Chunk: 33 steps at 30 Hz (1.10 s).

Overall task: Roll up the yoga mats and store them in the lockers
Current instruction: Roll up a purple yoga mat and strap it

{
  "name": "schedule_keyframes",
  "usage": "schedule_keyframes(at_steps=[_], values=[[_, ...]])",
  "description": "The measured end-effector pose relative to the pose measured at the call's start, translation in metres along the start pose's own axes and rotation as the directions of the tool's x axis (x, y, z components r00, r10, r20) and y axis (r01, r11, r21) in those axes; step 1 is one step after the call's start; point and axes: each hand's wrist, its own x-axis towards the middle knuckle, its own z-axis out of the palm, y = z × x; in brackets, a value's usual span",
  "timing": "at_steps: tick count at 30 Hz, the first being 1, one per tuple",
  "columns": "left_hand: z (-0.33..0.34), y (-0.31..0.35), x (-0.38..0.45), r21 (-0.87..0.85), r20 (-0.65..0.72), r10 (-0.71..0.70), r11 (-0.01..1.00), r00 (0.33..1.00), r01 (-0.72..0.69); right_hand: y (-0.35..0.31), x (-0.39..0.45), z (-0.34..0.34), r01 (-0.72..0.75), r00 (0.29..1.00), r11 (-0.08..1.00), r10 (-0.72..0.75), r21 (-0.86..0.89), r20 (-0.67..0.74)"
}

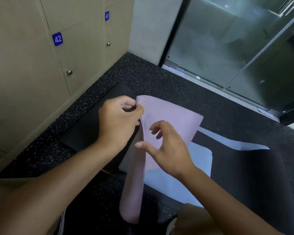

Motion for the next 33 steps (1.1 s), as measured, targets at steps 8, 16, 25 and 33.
schedule_keyframes(at_steps=[8,16,25,33], values=[[-0.04,0.023,-0.001,-0.139,-0.143,-0.105,0.987,0.984,0.085,-0.024,-0.025,0.014,0.004,0.998,1.0,-0.003,-0.007,0.058],[-0.081,0.063,-0.034,-0.001,-0.34,0.007,1.0,0.94,-0.008,-0.045,-0.052,-0.019,0.212,0.899,0.928,-0.308,-0.306,-0.31],[-0.103,0.139,-0.095,0.679,0.115,0.711,0.453,0.693,-0.578,-0.079,-0.095,-0.102,0.283,0.746,0.832,-0.503,-0.476,-0.436],[-0.074,0.231,-0.139,0.63,0.41,0.784,0.126,0.466,-0.766,-0.104,-0.151,-0.172,0.3,0.652,0.842,-0.524,-0.448,-0.548]])
